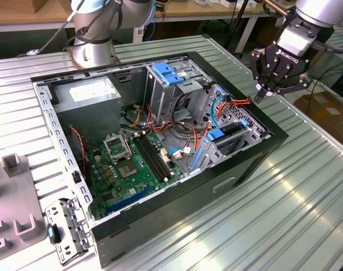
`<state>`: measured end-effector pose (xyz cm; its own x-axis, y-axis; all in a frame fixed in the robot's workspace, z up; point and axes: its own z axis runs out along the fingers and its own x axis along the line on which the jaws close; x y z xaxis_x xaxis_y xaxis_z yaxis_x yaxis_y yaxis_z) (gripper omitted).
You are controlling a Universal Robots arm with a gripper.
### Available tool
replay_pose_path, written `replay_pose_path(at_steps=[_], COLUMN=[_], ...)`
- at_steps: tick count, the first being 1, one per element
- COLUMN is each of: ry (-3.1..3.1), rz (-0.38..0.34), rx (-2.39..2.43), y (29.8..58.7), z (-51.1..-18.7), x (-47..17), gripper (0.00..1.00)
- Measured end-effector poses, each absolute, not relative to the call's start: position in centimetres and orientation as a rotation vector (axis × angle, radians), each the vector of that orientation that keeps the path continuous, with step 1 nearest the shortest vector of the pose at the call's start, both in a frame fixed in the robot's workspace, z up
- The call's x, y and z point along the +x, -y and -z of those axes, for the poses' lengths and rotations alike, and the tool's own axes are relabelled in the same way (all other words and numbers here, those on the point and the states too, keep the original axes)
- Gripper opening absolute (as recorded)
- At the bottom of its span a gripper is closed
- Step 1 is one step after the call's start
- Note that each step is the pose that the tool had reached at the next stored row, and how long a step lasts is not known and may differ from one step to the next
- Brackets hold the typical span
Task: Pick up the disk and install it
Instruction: 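Insert the first disk wire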
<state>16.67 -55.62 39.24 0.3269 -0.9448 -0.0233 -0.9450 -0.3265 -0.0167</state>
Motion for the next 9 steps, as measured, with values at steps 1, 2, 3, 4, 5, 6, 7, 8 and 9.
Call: replay_pose_path(at_steps=[1, 2, 3, 4, 5, 6, 7, 8, 9], ry=[-1.790, -1.763, -1.731, -1.707, -1.669, -1.640, -1.619, -1.586, -1.566], rz=[-0.015, -0.015, -0.016, -0.016, -0.017, -0.017, -0.018, -0.018, -0.019], rx=[-2.549, -2.567, -2.589, -2.605, -2.630, -2.649, -2.661, -2.681, -2.693], y=[55.62, 55.62, 55.62, 55.62, 55.62, 55.63, 55.63, 55.63, 55.62], z=[-39.24, -39.24, -39.23, -39.23, -39.22, -39.22, -39.21, -39.19, -39.18], x=[16.67, 16.67, 16.68, 16.68, 16.68, 16.68, 16.68, 16.69, 16.72], gripper=[0.11, 0.11, 0.11, 0.11, 0.11, 0.11, 0.11, 0.11, 0.11])
